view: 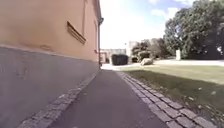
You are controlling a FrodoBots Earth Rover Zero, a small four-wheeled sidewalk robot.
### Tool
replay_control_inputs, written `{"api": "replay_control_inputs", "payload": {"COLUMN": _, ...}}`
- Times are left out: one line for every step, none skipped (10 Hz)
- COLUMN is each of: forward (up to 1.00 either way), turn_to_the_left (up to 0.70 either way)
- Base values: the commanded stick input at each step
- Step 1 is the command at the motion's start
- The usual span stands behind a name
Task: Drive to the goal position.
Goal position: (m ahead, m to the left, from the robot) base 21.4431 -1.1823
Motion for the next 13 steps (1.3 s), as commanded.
{"api": "replay_control_inputs", "payload": {"forward": 0.85, "turn_to_the_left": 0.01}}
{"api": "replay_control_inputs", "payload": {"forward": 0.85, "turn_to_the_left": 0.01}}
{"api": "replay_control_inputs", "payload": {"forward": 0.85, "turn_to_the_left": 0.01}}
{"api": "replay_control_inputs", "payload": {"forward": 0.85, "turn_to_the_left": 0.01}}
{"api": "replay_control_inputs", "payload": {"forward": 0.85, "turn_to_the_left": 0.01}}
{"api": "replay_control_inputs", "payload": {"forward": 0.85, "turn_to_the_left": 0.01}}
{"api": "replay_control_inputs", "payload": {"forward": 0.85, "turn_to_the_left": 0.01}}
{"api": "replay_control_inputs", "payload": {"forward": 0.85, "turn_to_the_left": 0.01}}
{"api": "replay_control_inputs", "payload": {"forward": 0.85, "turn_to_the_left": 0.01}}
{"api": "replay_control_inputs", "payload": {"forward": 0.85, "turn_to_the_left": 0.01}}
{"api": "replay_control_inputs", "payload": {"forward": 0.85, "turn_to_the_left": 0.01}}
{"api": "replay_control_inputs", "payload": {"forward": 0.85, "turn_to_the_left": 0.01}}
{"api": "replay_control_inputs", "payload": {"forward": 0.85, "turn_to_the_left": 0.01}}
